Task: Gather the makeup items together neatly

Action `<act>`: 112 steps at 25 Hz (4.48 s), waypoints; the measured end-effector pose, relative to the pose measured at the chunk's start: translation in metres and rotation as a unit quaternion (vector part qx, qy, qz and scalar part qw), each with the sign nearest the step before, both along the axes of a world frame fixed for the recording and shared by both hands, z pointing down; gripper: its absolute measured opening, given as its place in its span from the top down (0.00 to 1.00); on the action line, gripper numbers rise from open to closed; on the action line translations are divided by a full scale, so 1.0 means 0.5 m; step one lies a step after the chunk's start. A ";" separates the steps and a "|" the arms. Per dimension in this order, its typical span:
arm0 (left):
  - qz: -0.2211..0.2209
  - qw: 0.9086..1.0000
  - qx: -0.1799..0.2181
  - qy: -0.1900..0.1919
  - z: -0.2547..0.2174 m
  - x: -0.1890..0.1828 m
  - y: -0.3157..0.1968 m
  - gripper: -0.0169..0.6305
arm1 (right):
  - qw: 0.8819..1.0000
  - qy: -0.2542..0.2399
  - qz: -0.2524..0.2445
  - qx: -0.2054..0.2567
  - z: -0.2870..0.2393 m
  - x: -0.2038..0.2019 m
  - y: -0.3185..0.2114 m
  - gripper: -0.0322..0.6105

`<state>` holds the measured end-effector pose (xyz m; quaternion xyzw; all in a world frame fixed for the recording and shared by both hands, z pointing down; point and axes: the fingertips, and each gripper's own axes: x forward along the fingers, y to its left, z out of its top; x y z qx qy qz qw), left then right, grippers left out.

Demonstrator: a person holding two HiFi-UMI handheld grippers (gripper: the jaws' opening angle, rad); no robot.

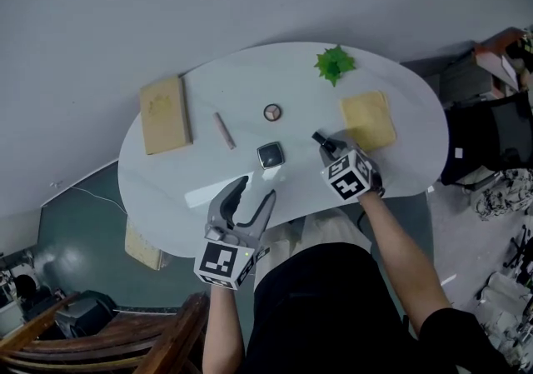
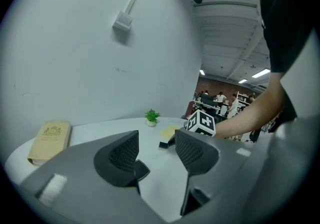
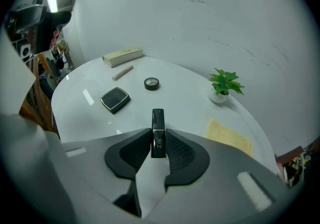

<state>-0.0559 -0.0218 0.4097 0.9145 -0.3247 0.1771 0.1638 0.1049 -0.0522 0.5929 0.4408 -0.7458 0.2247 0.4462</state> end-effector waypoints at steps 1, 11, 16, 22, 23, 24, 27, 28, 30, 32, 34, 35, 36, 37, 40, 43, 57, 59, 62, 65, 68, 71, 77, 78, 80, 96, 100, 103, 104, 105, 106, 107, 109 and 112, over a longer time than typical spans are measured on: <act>0.003 1.000 -0.005 0.001 0.000 -0.003 -0.002 0.63 | 1.000 -0.004 0.009 0.002 -0.005 -0.008 -0.001 0.80; 0.052 0.999 -0.002 0.011 0.013 -0.052 -0.023 0.64 | 0.995 -0.027 0.099 0.005 -0.008 -0.084 -0.004 0.80; 0.063 0.998 -0.016 0.012 0.025 -0.082 -0.029 0.64 | 0.988 -0.035 0.152 0.002 0.010 -0.106 -0.014 0.80; 0.082 0.996 -0.016 0.016 0.041 -0.112 -0.038 0.64 | 0.979 -0.034 0.199 0.003 0.032 -0.126 -0.022 0.80; 0.086 0.996 -0.014 0.017 0.043 -0.115 -0.038 0.64 | 0.978 -0.034 0.205 0.002 0.035 -0.128 -0.022 0.80; 0.088 0.996 -0.013 0.018 0.044 -0.119 -0.039 0.64 | 0.977 -0.033 0.210 0.001 0.037 -0.131 -0.024 0.80; 0.093 0.995 -0.014 0.016 0.049 -0.131 -0.037 0.64 | 0.974 -0.028 0.223 -0.001 0.041 -0.136 -0.027 0.80; 0.094 0.995 -0.016 0.015 0.051 -0.135 -0.036 0.64 | 0.974 -0.025 0.227 -0.003 0.044 -0.136 -0.028 0.80; 0.093 0.995 -0.018 0.013 0.055 -0.143 -0.036 0.64 | 0.972 -0.020 0.233 -0.003 0.051 -0.136 -0.029 0.80; 0.088 0.996 -0.020 0.014 0.055 -0.150 -0.039 0.64 | 0.971 -0.017 0.238 -0.002 0.057 -0.135 -0.034 0.80; 0.083 0.996 -0.026 0.013 0.057 -0.160 -0.042 0.64 | 0.970 -0.016 0.242 -0.002 0.062 -0.137 -0.037 0.80; 0.081 0.996 -0.027 0.012 0.058 -0.164 -0.043 0.64 | 0.970 -0.014 0.244 -0.003 0.062 -0.138 -0.038 0.80; 0.080 0.996 -0.027 0.012 0.059 -0.168 -0.044 0.64 | 0.969 -0.012 0.245 -0.003 0.061 -0.140 -0.040 0.80; 0.078 0.996 -0.028 0.011 0.059 -0.172 -0.045 0.64 | 0.970 -0.008 0.245 -0.002 0.059 -0.141 -0.041 0.79; 0.074 0.997 -0.028 0.011 0.062 -0.179 -0.049 0.64 | 0.970 0.001 0.242 -0.002 0.057 -0.144 -0.044 0.79; 0.075 0.997 -0.020 0.013 0.061 -0.181 -0.051 0.64 | 0.970 0.006 0.243 -0.004 0.058 -0.144 -0.041 0.79; 0.066 0.997 -0.021 0.016 0.055 -0.178 -0.053 0.64 | 0.968 -0.030 0.250 0.010 0.039 -0.150 -0.049 0.76; 0.066 0.998 -0.019 0.017 0.051 -0.175 -0.052 0.64 | 0.969 -0.032 0.246 0.014 0.028 -0.148 -0.053 0.76; 0.070 0.997 -0.011 0.021 0.045 -0.171 -0.051 0.64 | 0.971 -0.036 0.237 0.019 0.013 -0.149 -0.064 0.75; 0.070 0.997 -0.010 0.020 0.045 -0.171 -0.055 0.64 | 0.972 -0.044 0.229 0.021 0.006 -0.154 -0.080 0.73; 0.067 0.997 -0.010 0.021 0.044 -0.172 -0.057 0.64 | 0.975 -0.050 0.216 0.026 -0.005 -0.162 -0.097 0.71; 0.065 0.998 -0.011 0.021 0.044 -0.173 -0.063 0.64 | 0.978 -0.054 0.200 0.025 -0.010 -0.172 -0.115 0.68; 0.063 0.998 -0.012 0.021 0.046 -0.177 -0.078 0.64 | 0.983 -0.059 0.171 0.019 -0.011 -0.191 -0.155 0.64; 0.063 0.998 -0.014 0.021 0.048 -0.179 -0.081 0.64 | 0.984 -0.060 0.166 0.018 -0.010 -0.194 -0.162 0.62; 0.059 0.998 -0.021 0.018 0.051 -0.184 -0.086 0.64 | 0.986 -0.060 0.158 0.013 -0.005 -0.202 -0.175 0.61; 0.043 0.998 -0.039 0.015 0.072 -0.220 -0.109 0.64 | 0.990 -0.047 0.130 -0.003 0.034 -0.227 -0.244 0.59; 0.044 0.998 -0.035 0.014 0.075 -0.229 -0.113 0.64 | 0.991 -0.038 0.129 -0.012 0.050 -0.227 -0.250 0.59; 0.043 0.998 -0.033 0.013 0.077 -0.235 -0.114 0.64 | 0.991 -0.036 0.128 -0.020 0.058 -0.228 -0.253 0.59; 0.043 0.998 -0.033 0.012 0.078 -0.237 -0.115 0.64 | 0.991 -0.036 0.129 -0.021 0.059 -0.228 -0.255 0.59; 0.043 0.998 -0.033 0.012 0.078 -0.238 -0.115 0.64 | 0.991 -0.036 0.130 -0.020 0.061 -0.227 -0.258 0.59; 0.042 0.998 -0.034 0.012 0.079 -0.239 -0.115 0.64 | 0.991 -0.034 0.131 -0.019 0.063 -0.225 -0.261 0.60; 0.041 0.998 -0.037 0.011 0.079 -0.240 -0.116 0.64 | 0.990 -0.032 0.134 -0.018 0.064 -0.222 -0.263 0.60; 0.036 0.998 -0.048 0.008 0.079 -0.242 -0.115 0.64 | 0.990 -0.029 0.137 -0.020 0.066 -0.219 -0.264 0.60; 0.039 0.999 -0.036 0.010 0.079 -0.241 -0.115 0.64 | 0.990 -0.033 0.138 -0.020 0.067 -0.218 -0.265 0.60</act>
